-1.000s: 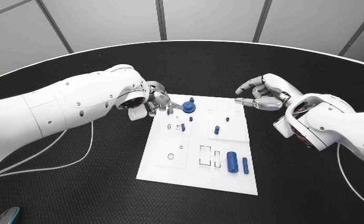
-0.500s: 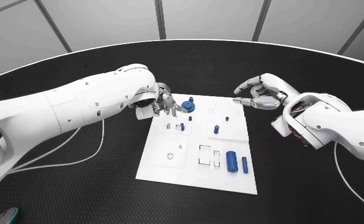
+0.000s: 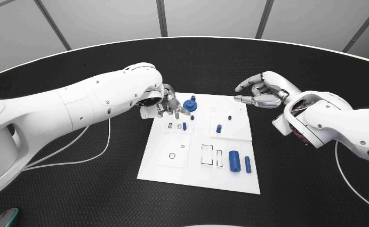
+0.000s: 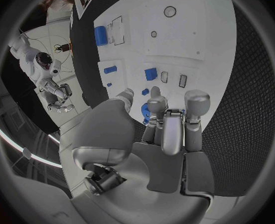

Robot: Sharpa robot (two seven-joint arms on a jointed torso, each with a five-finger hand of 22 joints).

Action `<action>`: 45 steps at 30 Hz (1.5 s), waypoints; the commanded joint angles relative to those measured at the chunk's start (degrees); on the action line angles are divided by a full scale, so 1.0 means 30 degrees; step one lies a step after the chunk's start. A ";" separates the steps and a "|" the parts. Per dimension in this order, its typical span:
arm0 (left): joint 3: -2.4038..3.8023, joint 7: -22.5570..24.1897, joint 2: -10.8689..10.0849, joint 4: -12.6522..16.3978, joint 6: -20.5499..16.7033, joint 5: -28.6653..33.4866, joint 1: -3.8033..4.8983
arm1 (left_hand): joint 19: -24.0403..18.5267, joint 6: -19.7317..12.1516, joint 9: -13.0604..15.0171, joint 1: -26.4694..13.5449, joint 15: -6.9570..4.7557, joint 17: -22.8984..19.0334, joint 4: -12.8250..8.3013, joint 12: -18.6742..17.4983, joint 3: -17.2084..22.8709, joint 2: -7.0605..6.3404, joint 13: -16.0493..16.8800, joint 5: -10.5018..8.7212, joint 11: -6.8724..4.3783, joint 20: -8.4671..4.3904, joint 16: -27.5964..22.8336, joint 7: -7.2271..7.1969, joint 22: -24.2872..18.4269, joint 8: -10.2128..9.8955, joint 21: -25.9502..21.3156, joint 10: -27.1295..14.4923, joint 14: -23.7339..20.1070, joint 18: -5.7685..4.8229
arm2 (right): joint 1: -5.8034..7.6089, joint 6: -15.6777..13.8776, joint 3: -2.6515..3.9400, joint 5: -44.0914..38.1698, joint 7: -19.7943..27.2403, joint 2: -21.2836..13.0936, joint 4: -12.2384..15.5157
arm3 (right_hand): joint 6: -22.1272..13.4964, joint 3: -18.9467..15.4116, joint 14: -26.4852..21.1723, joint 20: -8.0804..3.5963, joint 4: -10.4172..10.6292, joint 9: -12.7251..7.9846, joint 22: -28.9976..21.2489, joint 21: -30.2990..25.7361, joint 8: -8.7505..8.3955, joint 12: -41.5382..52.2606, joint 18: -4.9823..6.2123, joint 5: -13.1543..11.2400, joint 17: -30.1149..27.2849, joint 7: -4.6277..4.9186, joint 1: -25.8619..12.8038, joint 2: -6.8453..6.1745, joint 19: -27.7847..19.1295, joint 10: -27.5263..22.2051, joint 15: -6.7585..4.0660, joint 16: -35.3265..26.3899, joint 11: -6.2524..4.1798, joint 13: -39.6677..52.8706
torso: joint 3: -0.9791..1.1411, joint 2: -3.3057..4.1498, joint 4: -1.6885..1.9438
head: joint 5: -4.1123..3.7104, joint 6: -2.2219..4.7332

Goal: Assemble the parts on the task board

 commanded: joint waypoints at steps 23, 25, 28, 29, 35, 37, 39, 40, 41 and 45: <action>-0.0012 0.0066 0.0744 -0.1025 0.0805 0.0017 -0.0446 | 0.0132 -0.0241 0.0234 0.0456 -0.0153 0.2840 -0.0020 0.0202 -0.0149 0.0448 0.0034 0.0012 0.0016 0.0008 0.0088 -0.0051 0.0279 0.0182 0.0283 0.0037 0.1410 -0.0268 | 0.0000 -0.0426 0.0003 0.0000 0.0196 0.0278 -0.0060 | -0.0267 -0.0025 0.1333 -0.0109 0.0125 0.0037 0.2468 -0.0073 0.0224 -0.0041 0.0174 0.0330 0.2659 0.0023 -0.0103 -0.0009 0.0554 -0.0054 -0.0146 -0.0137 -0.0057 0.2323 | -0.0022 -0.0057 0.0058 | 0.0010 -0.0284; -0.0012 0.0068 0.0808 -0.1129 0.0852 0.0017 -0.0488 | 0.0128 -0.0261 0.0268 0.0557 -0.0154 0.2838 -0.0033 0.0221 -0.0147 0.0477 0.0045 0.0014 0.0016 0.0008 0.0087 -0.0051 0.0312 0.0198 0.0316 0.0033 0.1409 -0.0270 | 0.0000 -0.0422 0.0003 0.0000 0.0195 0.0298 -0.0075 | -0.0277 -0.0022 0.1330 -0.0110 0.0131 0.0042 0.2468 -0.0074 0.0241 -0.0038 0.0174 0.0370 0.2646 0.0023 -0.0097 -0.0005 0.0557 -0.0050 -0.0147 -0.0146 -0.0057 0.2325 | -0.0015 -0.0056 0.0045 | 0.0029 -0.0291; -0.0013 0.0043 0.0906 -0.1283 0.0941 0.0017 -0.0550 | 0.0121 -0.0280 0.0301 0.0663 -0.0154 0.2833 -0.0039 0.0228 -0.0137 0.0513 0.0040 0.0014 0.0015 0.0008 0.0084 -0.0051 0.0341 0.0211 0.0347 0.0020 0.1408 -0.0272 | 0.0000 -0.0412 0.0003 0.0000 0.0193 0.0330 -0.0103 | -0.0277 -0.0022 0.1330 -0.0110 0.0131 0.0042 0.2468 -0.0074 0.0241 -0.0038 0.0174 0.0370 0.2646 0.0023 -0.0097 -0.0005 0.0557 -0.0050 -0.0147 -0.0146 -0.0057 0.2325 | -0.0020 -0.0046 0.0028 | 0.0041 -0.0296; -0.0013 0.0036 0.0923 -0.1318 0.0968 0.0017 -0.0565 | 0.0121 -0.0280 0.0301 0.0663 -0.0154 0.2833 -0.0039 0.0228 -0.0137 0.0513 0.0040 0.0014 0.0015 0.0008 0.0084 -0.0051 0.0341 0.0211 0.0347 0.0020 0.1408 -0.0272 | 0.0000 -0.0407 0.0003 0.0000 0.0193 0.0339 -0.0111 | -0.0277 -0.0022 0.1330 -0.0110 0.0131 0.0042 0.2468 -0.0074 0.0241 -0.0038 0.0174 0.0370 0.2646 0.0023 -0.0097 -0.0005 0.0557 -0.0050 -0.0147 -0.0146 -0.0057 0.2325 | -0.0021 -0.0039 0.0019 | 0.0055 -0.0305; -0.0013 0.0005 0.0999 -0.1554 0.1145 0.0017 -0.0628 | 0.0126 -0.0287 0.0313 0.0698 -0.0154 0.2833 -0.0038 0.0221 -0.0130 0.0533 0.0026 0.0014 0.0015 0.0009 0.0084 -0.0051 0.0373 0.0215 0.0368 0.0008 0.1408 -0.0277 | 0.0000 -0.0363 0.0003 0.0000 0.0179 0.0385 -0.0150 | -0.0289 -0.0018 0.1332 -0.0112 0.0138 0.0046 0.2458 -0.0085 0.0259 -0.0044 0.0176 0.0413 0.2650 0.0024 -0.0091 0.0001 0.0554 -0.0053 -0.0148 -0.0145 -0.0058 0.2320 | -0.0017 -0.0040 0.0037 | 0.0044 -0.0359; -0.0013 0.0007 0.1022 -0.1604 0.1223 0.0018 -0.0637 | 0.0121 -0.0294 0.0322 0.0727 -0.0154 0.2833 -0.0038 0.0211 -0.0125 0.0549 0.0009 0.0014 0.0016 0.0009 0.0084 -0.0050 0.0373 0.0218 0.0373 -0.0006 0.1408 -0.0276 | 0.0000 -0.0351 0.0003 0.0000 0.0173 0.0402 -0.0163 | -0.0289 -0.0018 0.1332 -0.0112 0.0138 0.0046 0.2458 -0.0085 0.0259 -0.0044 0.0176 0.0413 0.2650 0.0024 -0.0091 0.0001 0.0554 -0.0053 -0.0148 -0.0145 -0.0058 0.2320 | -0.0013 -0.0023 0.0045 | 0.0039 -0.0380; -0.0013 0.0012 0.1062 -0.1649 0.1317 0.0019 -0.0654 | 0.0121 -0.0294 0.0322 0.0727 -0.0154 0.2833 -0.0038 0.0211 -0.0125 0.0549 0.0009 0.0014 0.0016 0.0009 0.0084 -0.0050 0.0373 0.0218 0.0373 -0.0006 0.1408 -0.0276 | 0.0000 -0.0333 0.0003 0.0000 0.0167 0.0435 -0.0180 | -0.0289 -0.0018 0.1332 -0.0112 0.0138 0.0046 0.2458 -0.0085 0.0259 -0.0044 0.0176 0.0413 0.2650 0.0024 -0.0091 0.0001 0.0554 -0.0053 -0.0148 -0.0145 -0.0058 0.2320 | -0.0010 -0.0013 0.0037 | 0.0057 -0.0396; -0.0013 0.0013 0.1076 -0.1661 0.1351 0.0019 -0.0664 | 0.0121 -0.0294 0.0322 0.0727 -0.0154 0.2833 -0.0038 0.0211 -0.0125 0.0549 0.0009 0.0014 0.0016 0.0009 0.0084 -0.0050 0.0373 0.0218 0.0373 -0.0006 0.1408 -0.0276 | 0.0000 -0.0322 0.0003 0.0000 0.0167 0.0448 -0.0187 | -0.0289 -0.0018 0.1332 -0.0112 0.0138 0.0046 0.2458 -0.0085 0.0259 -0.0044 0.0176 0.0413 0.2650 0.0024 -0.0091 0.0001 0.0554 -0.0053 -0.0148 -0.0145 -0.0058 0.2320 | -0.0006 -0.0006 0.0032 | 0.0064 -0.0394; -0.0013 0.0016 0.1089 -0.1673 0.1377 0.0020 -0.0674 | 0.0129 -0.0299 0.0328 0.0747 -0.0153 0.2834 -0.0037 0.0217 -0.0121 0.0561 0.0015 0.0013 0.0016 0.0009 0.0085 -0.0049 0.0405 0.0219 0.0392 -0.0005 0.1408 -0.0281 | 0.0000 -0.0310 0.0003 0.0000 0.0170 0.0463 -0.0194 | -0.0301 -0.0009 0.1336 -0.0114 0.0145 0.0051 0.2477 -0.0069 0.0280 -0.0036 0.0170 0.0461 0.2658 0.0025 -0.0080 0.0014 0.0568 -0.0045 -0.0149 -0.0144 -0.0060 0.2326 | -0.0008 -0.0007 0.0025 | 0.0066 -0.0391; -0.0013 0.0040 0.1155 -0.1770 0.1448 0.0022 -0.0728 | 0.0130 -0.0302 0.0331 0.0757 -0.0153 0.2840 -0.0038 0.0207 -0.0118 0.0567 0.0000 0.0012 0.0016 0.0009 0.0088 -0.0048 0.0411 0.0219 0.0396 -0.0015 0.1410 -0.0282 | 0.0000 -0.0273 0.0003 0.0000 0.0186 0.0514 -0.0220 | -0.0301 -0.0009 0.1336 -0.0114 0.0145 0.0051 0.2477 -0.0069 0.0280 -0.0036 0.0170 0.0461 0.2658 0.0025 -0.0080 0.0014 0.0568 -0.0045 -0.0149 -0.0144 -0.0060 0.2326 | -0.0015 -0.0010 0.0013 | 0.0066 -0.0424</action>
